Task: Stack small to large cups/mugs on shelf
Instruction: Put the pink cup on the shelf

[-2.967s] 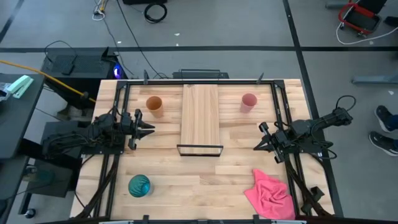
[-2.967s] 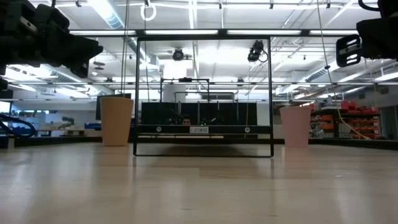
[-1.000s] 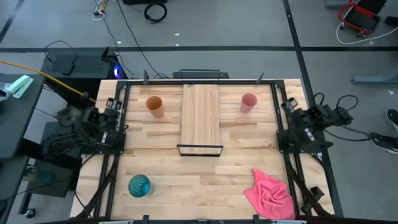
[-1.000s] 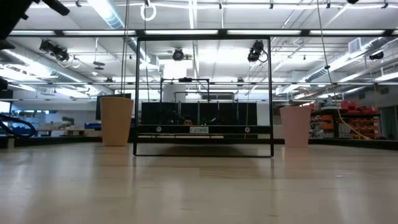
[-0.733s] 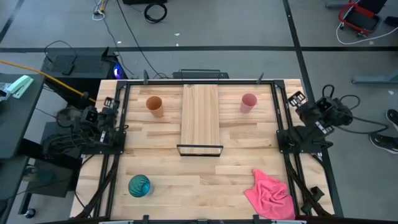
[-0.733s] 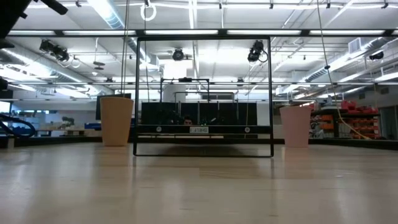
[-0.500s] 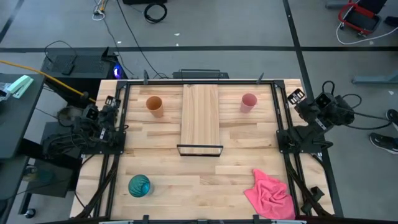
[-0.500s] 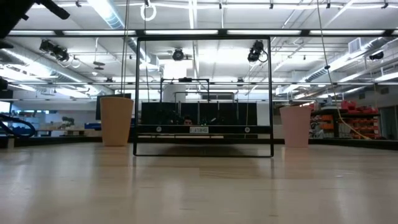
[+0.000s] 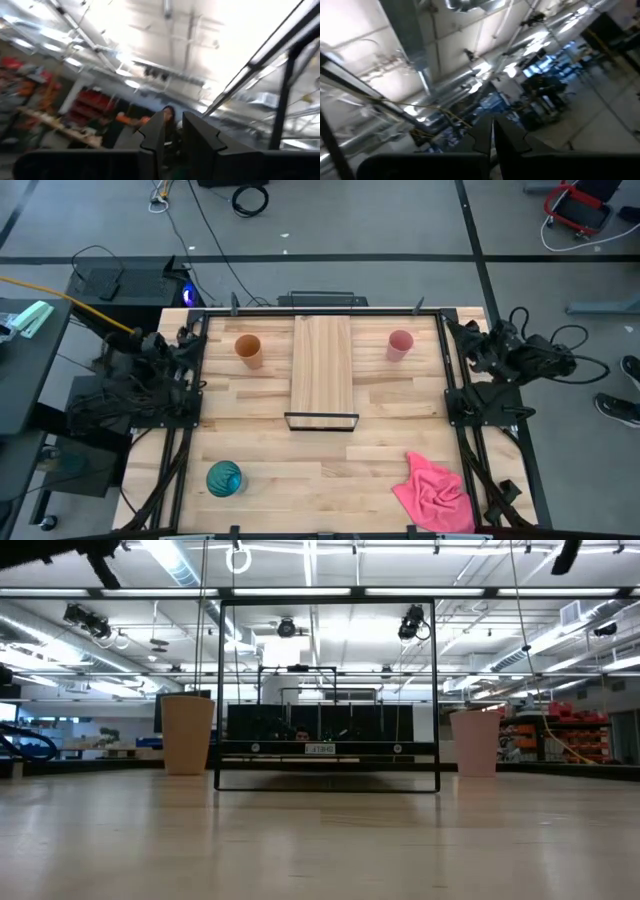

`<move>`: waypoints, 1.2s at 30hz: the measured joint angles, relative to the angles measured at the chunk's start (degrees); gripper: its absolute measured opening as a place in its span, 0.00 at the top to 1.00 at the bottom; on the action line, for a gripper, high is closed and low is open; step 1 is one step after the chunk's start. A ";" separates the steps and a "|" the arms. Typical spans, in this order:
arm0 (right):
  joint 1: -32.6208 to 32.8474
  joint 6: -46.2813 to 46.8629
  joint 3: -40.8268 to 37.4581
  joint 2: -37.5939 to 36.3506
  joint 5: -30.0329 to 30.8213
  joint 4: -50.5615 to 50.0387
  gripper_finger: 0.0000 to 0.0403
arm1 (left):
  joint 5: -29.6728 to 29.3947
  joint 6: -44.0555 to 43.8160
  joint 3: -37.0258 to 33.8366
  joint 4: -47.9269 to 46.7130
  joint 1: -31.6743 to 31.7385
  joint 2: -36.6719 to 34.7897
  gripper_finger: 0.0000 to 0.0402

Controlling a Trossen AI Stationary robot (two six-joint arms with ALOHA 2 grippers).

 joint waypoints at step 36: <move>0.01 45.22 50.23 29.56 5.61 -92.81 0.80 | 8.07 5.68 34.71 -41.11 28.87 39.77 0.82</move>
